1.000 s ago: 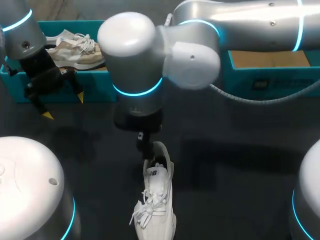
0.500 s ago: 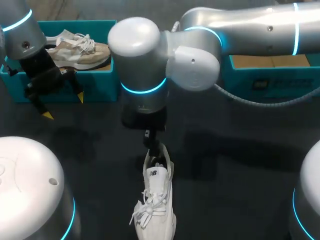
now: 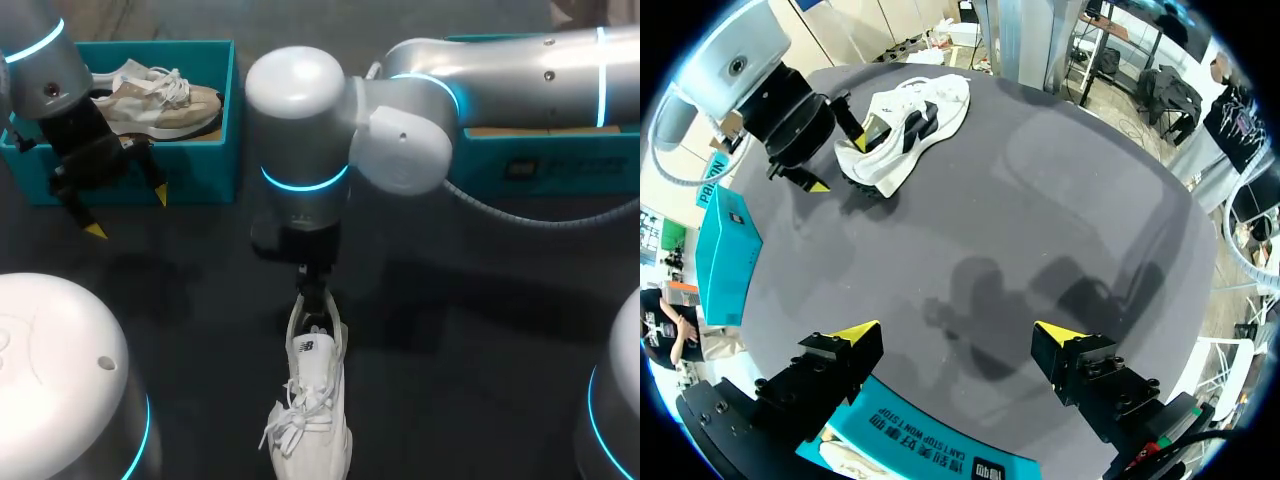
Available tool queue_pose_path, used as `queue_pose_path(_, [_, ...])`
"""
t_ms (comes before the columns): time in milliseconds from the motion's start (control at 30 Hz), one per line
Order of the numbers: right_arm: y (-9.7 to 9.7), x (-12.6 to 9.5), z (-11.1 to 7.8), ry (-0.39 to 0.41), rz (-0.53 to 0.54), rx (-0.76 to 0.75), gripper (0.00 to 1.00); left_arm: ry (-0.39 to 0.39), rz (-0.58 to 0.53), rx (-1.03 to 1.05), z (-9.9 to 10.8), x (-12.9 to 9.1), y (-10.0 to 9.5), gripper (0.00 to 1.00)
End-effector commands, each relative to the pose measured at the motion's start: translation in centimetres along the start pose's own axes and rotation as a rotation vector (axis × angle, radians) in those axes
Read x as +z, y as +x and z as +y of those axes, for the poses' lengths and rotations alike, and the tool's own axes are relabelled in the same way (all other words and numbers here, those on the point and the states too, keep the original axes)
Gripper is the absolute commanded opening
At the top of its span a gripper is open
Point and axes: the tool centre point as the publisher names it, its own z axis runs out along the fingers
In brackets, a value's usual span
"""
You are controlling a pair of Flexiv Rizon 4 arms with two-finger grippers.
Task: Take the shoe out of the shoebox, open the shoe tongue, remove and reinsert the insole, then place the shoe into the shoebox
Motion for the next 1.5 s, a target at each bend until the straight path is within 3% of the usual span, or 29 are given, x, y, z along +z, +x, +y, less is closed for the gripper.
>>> queue_pose_path(33, [-0.1, 1.0, 0.0, -0.011, 0.006, 0.000, 0.75, -0.002, 0.002, 0.000, 0.0, 0.0, 0.0, 1.00])
queue_pose_path(533, [0.4, 2.2, -0.2, -0.011, 0.016, -0.003, 0.69, -0.002, 0.002, 0.000, 0.0, 0.0, 0.0, 1.00])
queue_pose_path(600, [0.4, 2.3, -0.2, -0.011, 0.018, -0.004, 0.63, -0.002, 0.002, 0.000, 0.0, 0.0, 0.0, 1.00])
queue_pose_path(667, [0.3, 2.3, -0.1, -0.009, 0.020, -0.006, 0.50, -0.002, 0.002, 0.000, 0.0, 0.0, 0.0, 1.00])
queue_pose_path(767, [0.3, 2.4, 0.0, -0.004, 0.018, -0.011, 0.54, -0.002, 0.002, 0.000, 0.0, 0.0, 0.0, 1.00])
queue_pose_path(1133, [0.5, 2.9, 0.2, -0.003, 0.028, -0.039, 0.48, -0.002, 0.002, 0.000, 0.0, 0.0, 0.0, 1.00])
queue_pose_path(1200, [0.5, 2.9, 0.2, -0.004, 0.029, -0.040, 0.31, -0.002, 0.002, 0.000, 0.0, 0.0, 0.0, 1.00])
queue_pose_path(1233, [0.6, 2.9, 0.2, -0.009, 0.029, -0.041, 0.00, -0.002, 0.002, 0.000, 0.0, 0.0, 0.0, 1.00])
queue_pose_path(1500, [0.8, 1.7, 0.0, -0.008, 0.009, -0.050, 0.00, -0.002, 0.002, 0.000, 0.0, 0.0, 0.0, 1.00])
